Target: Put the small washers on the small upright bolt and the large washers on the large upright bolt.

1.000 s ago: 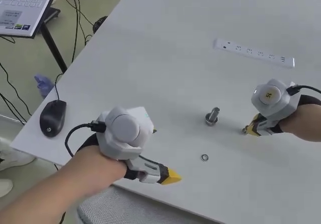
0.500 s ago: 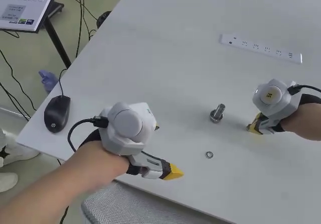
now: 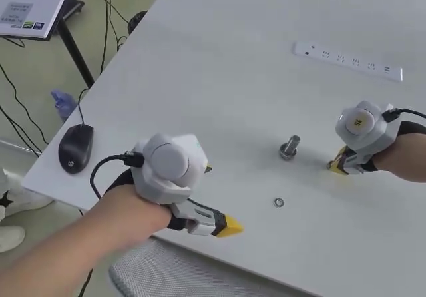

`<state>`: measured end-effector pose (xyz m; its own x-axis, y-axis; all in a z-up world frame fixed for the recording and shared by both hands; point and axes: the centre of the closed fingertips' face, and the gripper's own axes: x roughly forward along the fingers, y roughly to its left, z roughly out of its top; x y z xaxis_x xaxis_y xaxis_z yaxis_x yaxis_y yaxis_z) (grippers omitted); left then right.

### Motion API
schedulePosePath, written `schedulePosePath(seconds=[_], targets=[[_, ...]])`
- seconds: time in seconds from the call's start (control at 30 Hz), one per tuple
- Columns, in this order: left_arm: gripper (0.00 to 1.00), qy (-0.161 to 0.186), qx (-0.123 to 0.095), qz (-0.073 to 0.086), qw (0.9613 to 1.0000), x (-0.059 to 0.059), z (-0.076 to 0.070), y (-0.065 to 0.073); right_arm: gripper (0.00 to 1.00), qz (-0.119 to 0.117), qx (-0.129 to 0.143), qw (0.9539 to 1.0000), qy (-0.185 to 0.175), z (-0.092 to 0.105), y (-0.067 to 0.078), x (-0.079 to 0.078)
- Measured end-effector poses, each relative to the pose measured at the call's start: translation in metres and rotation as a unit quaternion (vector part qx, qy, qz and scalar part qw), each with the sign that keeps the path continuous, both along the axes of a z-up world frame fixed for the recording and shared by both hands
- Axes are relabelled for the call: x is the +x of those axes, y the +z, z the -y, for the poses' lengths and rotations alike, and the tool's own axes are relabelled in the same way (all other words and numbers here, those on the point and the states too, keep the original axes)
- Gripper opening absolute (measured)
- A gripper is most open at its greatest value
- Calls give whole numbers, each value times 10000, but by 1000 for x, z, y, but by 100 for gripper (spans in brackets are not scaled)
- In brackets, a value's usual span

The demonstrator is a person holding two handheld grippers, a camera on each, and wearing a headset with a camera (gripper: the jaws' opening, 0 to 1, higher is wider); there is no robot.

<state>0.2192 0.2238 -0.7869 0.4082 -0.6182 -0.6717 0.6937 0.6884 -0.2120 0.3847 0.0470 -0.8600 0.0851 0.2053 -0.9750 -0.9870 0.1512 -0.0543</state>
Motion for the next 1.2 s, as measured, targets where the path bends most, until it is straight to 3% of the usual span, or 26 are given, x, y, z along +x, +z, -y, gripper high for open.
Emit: schedulePosePath(seconds=[0.2,0.57,0.87,1.2], targets=[[73,-23,15,-26,10000,-2,0,-1,13,-15,3,10000,-39,1,0,0],[78,-51,-78,176,9998,3,3,6,13,57,44,10000,37,-2,0,1],[83,-134,42,281,9995,2,1,3,20,10,71,10000,20,-2,1,-1],[93,-183,181,427,9988,5,-1,5,22,29,199,9997,-133,-2,13,3]])
